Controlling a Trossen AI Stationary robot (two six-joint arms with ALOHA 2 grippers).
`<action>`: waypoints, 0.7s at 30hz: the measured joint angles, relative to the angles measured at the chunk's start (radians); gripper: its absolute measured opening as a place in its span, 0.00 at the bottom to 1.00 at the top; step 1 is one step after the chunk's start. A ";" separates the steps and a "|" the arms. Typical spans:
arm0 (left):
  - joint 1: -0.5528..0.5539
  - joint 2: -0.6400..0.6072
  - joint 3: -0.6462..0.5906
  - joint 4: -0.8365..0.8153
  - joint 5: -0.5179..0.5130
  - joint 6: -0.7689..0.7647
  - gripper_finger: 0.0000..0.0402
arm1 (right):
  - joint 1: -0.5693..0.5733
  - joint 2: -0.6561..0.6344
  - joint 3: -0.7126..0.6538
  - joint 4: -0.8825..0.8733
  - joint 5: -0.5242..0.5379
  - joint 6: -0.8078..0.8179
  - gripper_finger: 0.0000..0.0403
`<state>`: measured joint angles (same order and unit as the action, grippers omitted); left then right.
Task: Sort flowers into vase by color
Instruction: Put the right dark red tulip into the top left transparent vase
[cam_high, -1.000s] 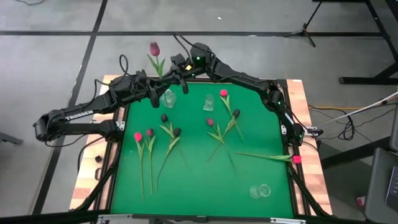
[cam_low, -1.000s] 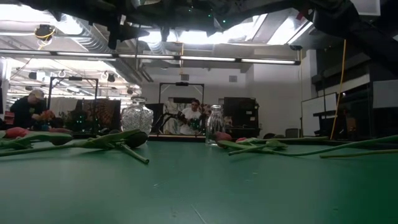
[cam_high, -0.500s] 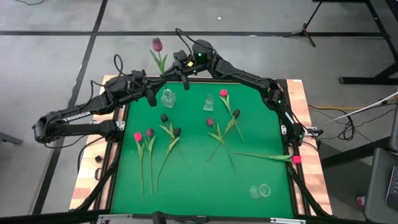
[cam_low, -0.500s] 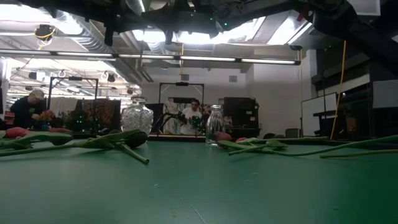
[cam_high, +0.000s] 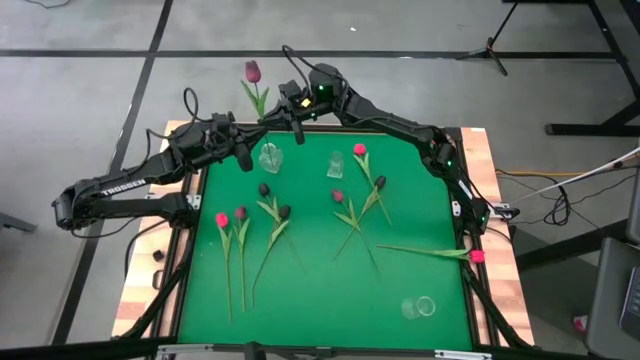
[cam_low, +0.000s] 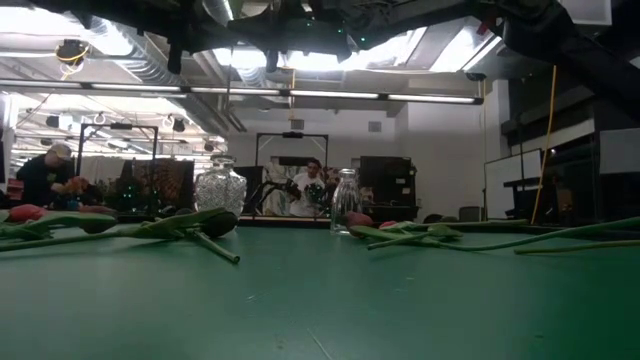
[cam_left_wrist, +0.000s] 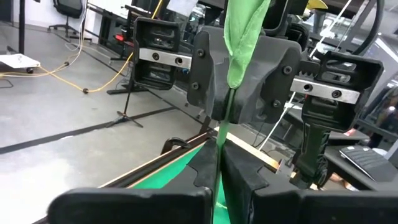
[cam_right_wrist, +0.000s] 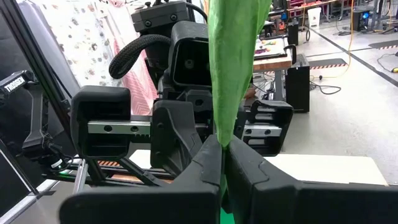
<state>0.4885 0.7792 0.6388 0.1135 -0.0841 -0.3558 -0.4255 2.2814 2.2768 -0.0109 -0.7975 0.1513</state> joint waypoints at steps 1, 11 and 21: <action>0.000 0.000 0.000 0.000 0.000 0.000 0.03 | 0.000 0.000 0.000 0.000 0.000 0.000 0.02; 0.000 0.000 0.000 -0.006 -0.004 0.001 0.01 | 0.010 0.000 0.000 -0.002 0.002 0.005 0.02; 0.000 0.001 -0.001 -0.022 -0.028 0.001 0.00 | 0.012 0.000 0.000 -0.041 0.046 0.000 0.05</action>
<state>0.4881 0.7803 0.6376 0.0914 -0.1122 -0.3550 -0.4133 2.2814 2.2768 -0.0521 -0.7517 0.1516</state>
